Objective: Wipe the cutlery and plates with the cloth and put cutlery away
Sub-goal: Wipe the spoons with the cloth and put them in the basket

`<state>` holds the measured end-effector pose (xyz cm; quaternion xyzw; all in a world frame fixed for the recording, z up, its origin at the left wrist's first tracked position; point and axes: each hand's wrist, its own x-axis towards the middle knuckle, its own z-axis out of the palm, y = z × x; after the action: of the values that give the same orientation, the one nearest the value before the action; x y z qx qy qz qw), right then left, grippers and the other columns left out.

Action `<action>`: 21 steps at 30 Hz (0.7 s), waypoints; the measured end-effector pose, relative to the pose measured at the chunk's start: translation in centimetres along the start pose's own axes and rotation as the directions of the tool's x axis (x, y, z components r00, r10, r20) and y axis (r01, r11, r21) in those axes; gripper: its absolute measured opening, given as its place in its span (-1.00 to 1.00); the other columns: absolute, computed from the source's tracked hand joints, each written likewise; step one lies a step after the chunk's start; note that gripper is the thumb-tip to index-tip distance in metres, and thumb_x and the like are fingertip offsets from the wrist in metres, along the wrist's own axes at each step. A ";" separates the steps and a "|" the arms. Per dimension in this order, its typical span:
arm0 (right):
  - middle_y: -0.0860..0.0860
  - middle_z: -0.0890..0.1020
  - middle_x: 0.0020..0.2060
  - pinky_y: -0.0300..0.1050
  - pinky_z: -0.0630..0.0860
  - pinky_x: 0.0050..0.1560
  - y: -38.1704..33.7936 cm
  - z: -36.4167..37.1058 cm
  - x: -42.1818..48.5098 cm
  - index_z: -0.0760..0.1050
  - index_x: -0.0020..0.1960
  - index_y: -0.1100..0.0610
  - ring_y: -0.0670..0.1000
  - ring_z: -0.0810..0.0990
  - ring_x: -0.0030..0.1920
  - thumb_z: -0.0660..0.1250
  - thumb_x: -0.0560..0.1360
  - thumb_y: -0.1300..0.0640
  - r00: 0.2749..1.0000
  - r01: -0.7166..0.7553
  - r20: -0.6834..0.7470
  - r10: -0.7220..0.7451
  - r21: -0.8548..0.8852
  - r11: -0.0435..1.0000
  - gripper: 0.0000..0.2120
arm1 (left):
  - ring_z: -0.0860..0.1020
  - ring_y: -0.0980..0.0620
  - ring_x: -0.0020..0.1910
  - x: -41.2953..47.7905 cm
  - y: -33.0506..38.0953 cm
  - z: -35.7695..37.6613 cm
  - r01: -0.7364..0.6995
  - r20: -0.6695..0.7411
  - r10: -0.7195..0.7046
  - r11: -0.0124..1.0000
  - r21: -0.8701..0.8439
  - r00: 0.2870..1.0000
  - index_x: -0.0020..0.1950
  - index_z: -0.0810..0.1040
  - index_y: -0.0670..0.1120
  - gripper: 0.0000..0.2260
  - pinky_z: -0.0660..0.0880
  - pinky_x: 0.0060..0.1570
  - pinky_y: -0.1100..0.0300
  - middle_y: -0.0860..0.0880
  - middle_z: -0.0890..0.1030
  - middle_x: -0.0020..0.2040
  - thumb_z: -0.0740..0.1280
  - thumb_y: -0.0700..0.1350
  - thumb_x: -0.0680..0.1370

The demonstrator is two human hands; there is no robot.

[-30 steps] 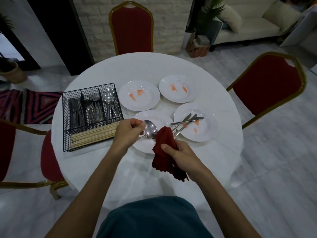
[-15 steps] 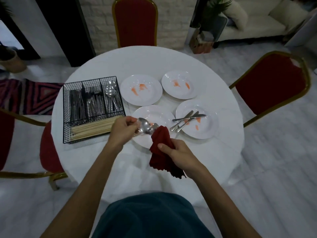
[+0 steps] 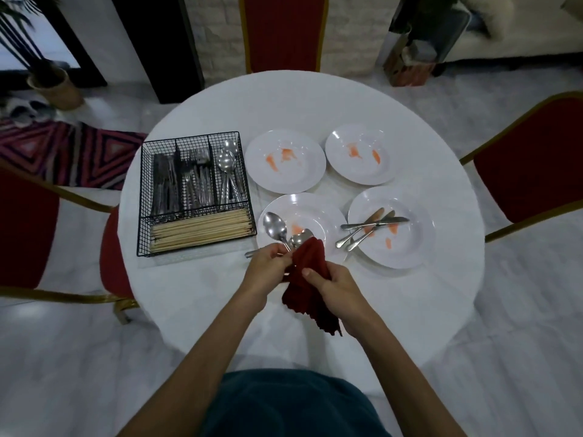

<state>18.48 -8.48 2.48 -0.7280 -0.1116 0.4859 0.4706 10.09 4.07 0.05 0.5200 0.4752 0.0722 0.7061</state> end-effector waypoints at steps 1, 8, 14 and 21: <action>0.12 0.75 -0.27 -0.14 0.56 -0.39 0.0 0.1 0.6 0.58 0.14 0.22 0.12 0.73 -0.33 0.31 0.66 0.15 1.000 -0.009 -0.004 0.009 0.006 1.000 -0.84 | 0.59 -0.01 -0.24 0.7 0.1 0.1 -0.002 -0.024 0.002 1.000 0.008 1.000 -0.23 0.53 -0.11 -0.80 0.56 -0.18 0.13 -0.06 0.61 -0.28 0.35 -0.17 0.60; 0.16 0.74 -0.20 -0.12 0.59 -0.36 -1.3 0.1 4.3 0.60 0.15 0.24 0.12 0.74 -0.30 0.33 0.64 0.17 0.997 -0.045 -0.057 0.048 0.040 0.998 -0.83 | 0.57 0.00 -0.25 2.0 0.1 1.3 0.018 -0.067 -0.009 0.991 0.131 0.998 -0.03 0.64 -0.16 -0.84 0.47 -0.31 0.19 -0.08 0.64 -0.21 0.28 -0.14 0.61; 0.05 0.74 -0.20 -0.28 0.57 -0.37 -1.6 1.0 6.0 0.62 0.12 0.19 -0.07 0.73 -0.32 0.35 0.63 0.18 0.998 -0.068 0.001 0.068 0.104 0.992 -0.87 | 0.60 0.02 -0.26 4.9 1.7 -1.8 0.006 -0.046 -0.001 0.994 0.110 0.999 -0.15 0.53 -0.11 -0.86 0.51 -0.19 0.12 -0.06 0.65 -0.21 0.34 -0.19 0.61; 0.08 0.74 -0.17 -0.14 0.63 -0.37 -1.7 0.9 7.8 0.60 0.10 0.16 0.01 0.73 -0.30 0.30 0.66 0.15 0.988 -0.147 -0.023 0.152 0.135 0.980 -0.88 | 0.70 -0.04 -0.23 12.7 5.5 -7.4 0.049 -0.264 -0.016 0.992 0.119 0.964 0.10 0.54 -0.17 -0.91 0.66 -0.14 0.00 -0.14 0.71 -0.09 0.28 -0.18 0.66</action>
<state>22.14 -2.22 -0.98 -0.7094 -0.0160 0.5140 0.4820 13.58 19.06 -3.15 0.5410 0.5767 0.0988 0.6041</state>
